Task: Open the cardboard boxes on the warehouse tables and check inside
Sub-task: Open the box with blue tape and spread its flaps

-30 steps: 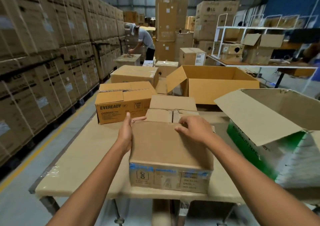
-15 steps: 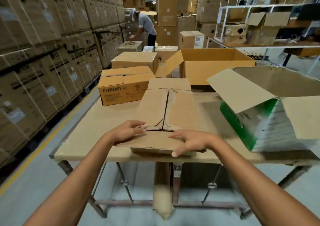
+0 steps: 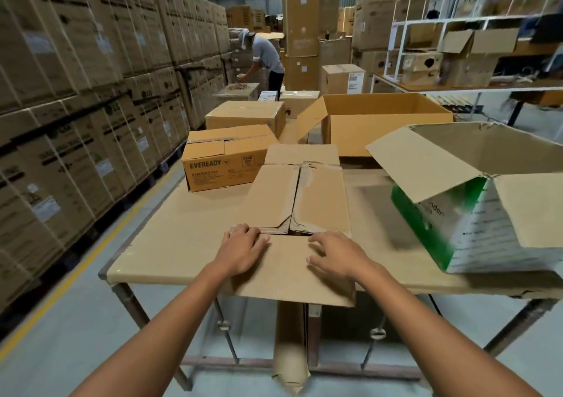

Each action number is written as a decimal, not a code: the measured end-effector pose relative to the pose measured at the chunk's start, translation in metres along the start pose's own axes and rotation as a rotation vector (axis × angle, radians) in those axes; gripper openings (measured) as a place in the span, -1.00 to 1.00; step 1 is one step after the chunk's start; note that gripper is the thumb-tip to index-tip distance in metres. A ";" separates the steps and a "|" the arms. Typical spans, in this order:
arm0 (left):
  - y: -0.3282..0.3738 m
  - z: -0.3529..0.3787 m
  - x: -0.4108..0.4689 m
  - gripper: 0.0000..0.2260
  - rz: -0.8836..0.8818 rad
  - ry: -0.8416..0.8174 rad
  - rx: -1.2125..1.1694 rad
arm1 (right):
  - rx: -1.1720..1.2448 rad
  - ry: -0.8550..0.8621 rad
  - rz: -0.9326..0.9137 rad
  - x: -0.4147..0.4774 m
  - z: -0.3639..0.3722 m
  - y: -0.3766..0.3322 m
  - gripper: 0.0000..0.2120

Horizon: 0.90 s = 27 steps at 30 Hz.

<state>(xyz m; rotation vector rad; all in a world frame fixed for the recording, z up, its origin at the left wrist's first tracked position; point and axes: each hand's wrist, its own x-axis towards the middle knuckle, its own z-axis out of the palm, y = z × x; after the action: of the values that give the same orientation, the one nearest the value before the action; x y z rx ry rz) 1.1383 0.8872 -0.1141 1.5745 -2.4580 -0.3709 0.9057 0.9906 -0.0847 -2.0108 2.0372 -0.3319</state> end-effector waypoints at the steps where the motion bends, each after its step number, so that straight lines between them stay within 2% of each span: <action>1: 0.001 -0.004 0.003 -0.43 0.011 -0.008 -0.013 | 0.031 0.012 0.014 0.004 -0.002 0.001 -0.50; 4: 0.004 -0.011 0.019 -0.33 0.043 -0.020 -0.058 | 0.062 0.098 0.047 0.020 -0.006 0.007 -0.52; 8: 0.016 -0.011 0.049 -0.62 0.100 -0.083 -0.030 | 0.040 0.101 0.117 0.049 -0.002 0.018 -0.52; 9: 0.019 -0.009 0.059 -0.63 0.119 -0.091 -0.003 | 0.021 0.072 0.143 0.057 0.000 0.020 -0.51; 13: 0.033 -0.009 0.097 -0.54 0.167 -0.140 0.030 | -0.030 -0.055 0.208 0.095 -0.002 0.023 -0.41; 16: 0.045 -0.009 0.123 -0.47 0.220 -0.168 0.054 | -0.036 -0.070 0.224 0.120 -0.006 0.024 -0.41; 21: 0.054 -0.006 0.167 -0.40 0.366 -0.262 0.263 | -0.084 -0.073 0.289 0.151 -0.001 0.035 -0.40; 24: 0.072 -0.026 0.179 -0.63 0.453 -0.325 0.458 | -0.103 -0.057 0.316 0.161 0.004 0.041 -0.37; 27: 0.085 -0.065 0.187 -0.70 0.434 -0.283 0.688 | -0.124 -0.004 0.354 0.168 0.010 0.045 -0.37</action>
<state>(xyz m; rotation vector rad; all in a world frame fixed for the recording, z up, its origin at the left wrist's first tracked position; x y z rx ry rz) 1.0078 0.7445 -0.0198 1.1522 -3.2736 0.3942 0.8650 0.8236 -0.1137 -1.6626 2.4073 -0.1316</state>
